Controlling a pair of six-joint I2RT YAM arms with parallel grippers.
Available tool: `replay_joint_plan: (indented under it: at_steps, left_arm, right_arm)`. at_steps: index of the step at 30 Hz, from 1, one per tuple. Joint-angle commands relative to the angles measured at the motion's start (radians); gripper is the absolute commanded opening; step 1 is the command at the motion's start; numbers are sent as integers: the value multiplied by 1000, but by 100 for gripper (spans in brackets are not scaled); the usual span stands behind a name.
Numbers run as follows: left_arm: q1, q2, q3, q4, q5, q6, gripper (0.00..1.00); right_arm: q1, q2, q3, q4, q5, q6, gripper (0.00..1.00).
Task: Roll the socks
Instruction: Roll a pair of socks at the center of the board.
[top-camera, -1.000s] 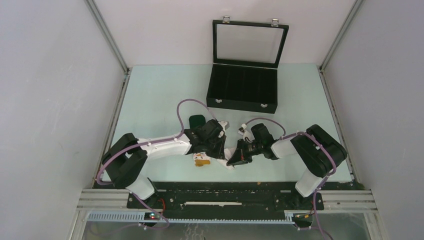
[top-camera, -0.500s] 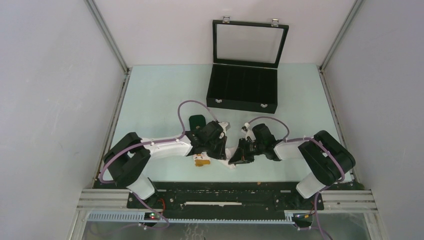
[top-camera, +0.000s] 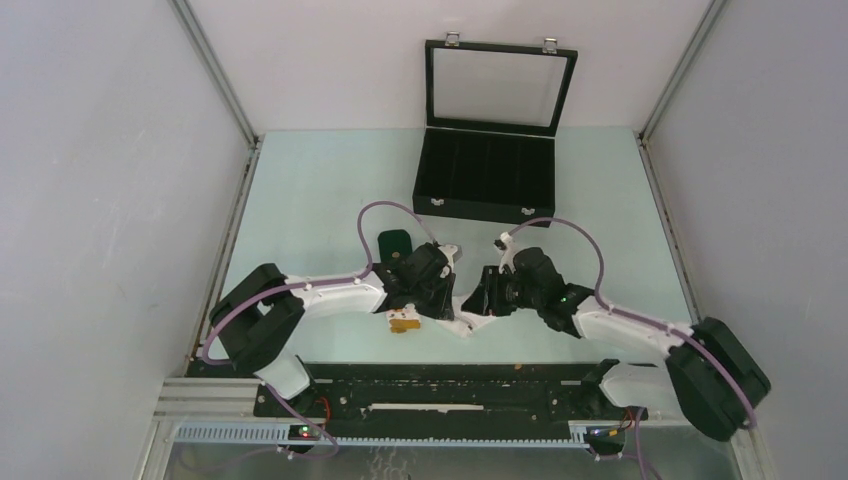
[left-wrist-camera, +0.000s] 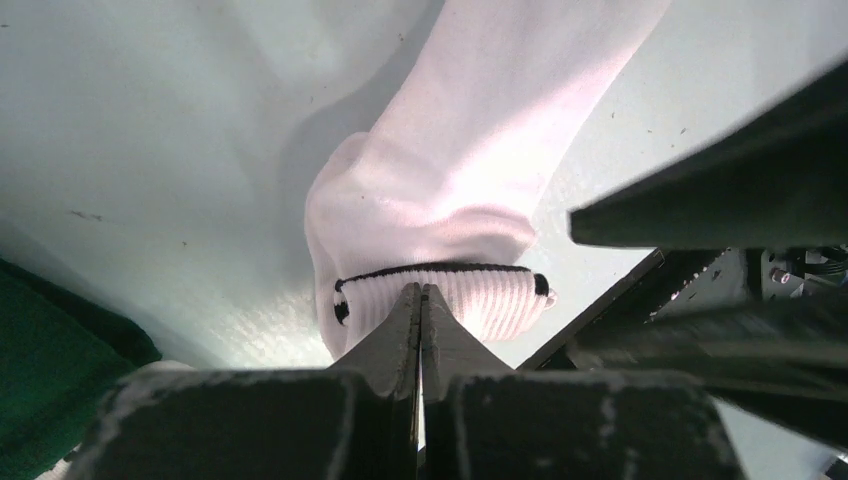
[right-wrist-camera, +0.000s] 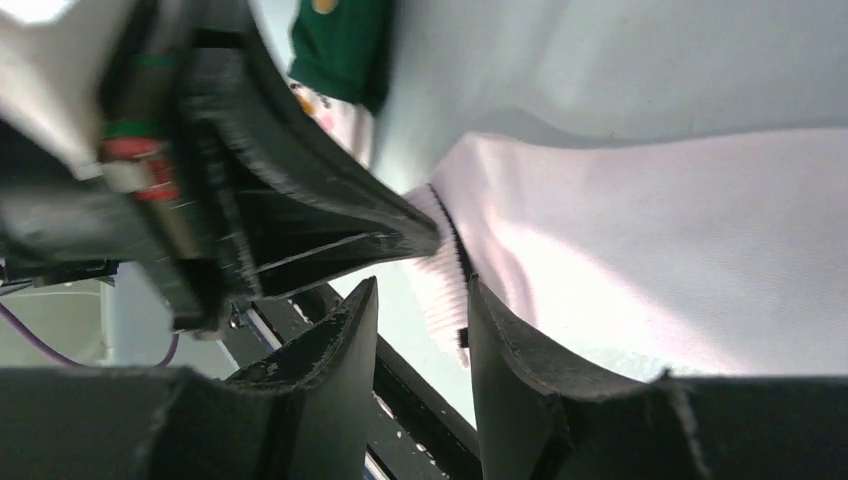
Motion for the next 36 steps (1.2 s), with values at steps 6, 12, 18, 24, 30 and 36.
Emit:
replay_joint_plan:
  at_steps: [6,12,18,24,30,36]
  left_arm:
    - [-21,25,-46,-34,8,0,0]
    - [-22,26,-47,-33,8,-4,0]
    - [-21,35,-40,-36,15,-1,0]
    - [-22,32,-39,-38,14,2,0]
    - [-21,37,-37,-39,18,4,0]
    - [-21,37,-42,-39,17,3,0]
  right_arm:
    - [194,-273,-61,59,206,-459,46]
    - [304,-324,-156,186,201,-689,46]
    - [388,-245,-158,218,291,-831,46]
    - [440,-138,-137,253,341,-900,49]
    - [473,-40,-114,277,419,-923,50]
    - [498,26,-98,295,456,-936,50]
